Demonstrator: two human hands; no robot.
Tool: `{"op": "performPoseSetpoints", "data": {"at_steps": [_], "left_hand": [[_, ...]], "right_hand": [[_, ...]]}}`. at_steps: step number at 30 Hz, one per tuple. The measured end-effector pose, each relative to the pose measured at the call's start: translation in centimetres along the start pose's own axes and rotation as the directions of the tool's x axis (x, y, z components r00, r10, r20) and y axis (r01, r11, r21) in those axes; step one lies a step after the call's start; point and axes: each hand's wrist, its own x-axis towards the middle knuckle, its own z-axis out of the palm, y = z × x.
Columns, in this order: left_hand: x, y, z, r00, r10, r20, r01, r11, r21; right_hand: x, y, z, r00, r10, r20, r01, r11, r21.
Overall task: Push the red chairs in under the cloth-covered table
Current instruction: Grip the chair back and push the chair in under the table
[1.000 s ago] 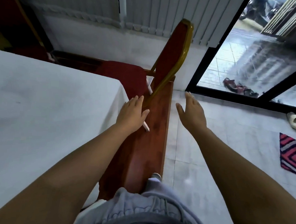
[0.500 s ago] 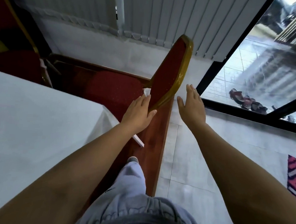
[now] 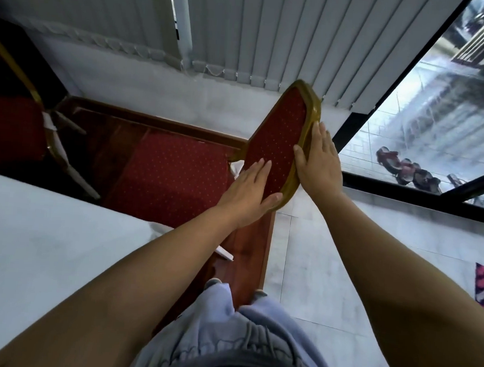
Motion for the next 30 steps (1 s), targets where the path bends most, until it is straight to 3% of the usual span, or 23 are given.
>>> {"op": "performPoseSetpoints", "data": {"at_steps": [8, 21, 30], "left_hand": [[2.8, 1.0, 0.1, 0.999, 0.049, 0.016, -0.049, 0.999, -0.007], [5.1, 2.8, 1.8, 0.995, 0.096, -0.023, -0.094, 0.991, 0.091], [5.5, 3.0, 2.3, 0.993, 0.113, -0.022, -0.107, 0.975, 0.194]], "right_hand": [[5.7, 1.0, -0.4, 0.997, -0.070, 0.029, 0.070, 0.997, -0.017], [9.7, 3.2, -1.3, 0.927, -0.362, 0.096, 0.369, 0.928, -0.057], [10.5, 3.6, -0.7, 0.908, -0.414, 0.070, 0.412, 0.910, 0.037]]}}
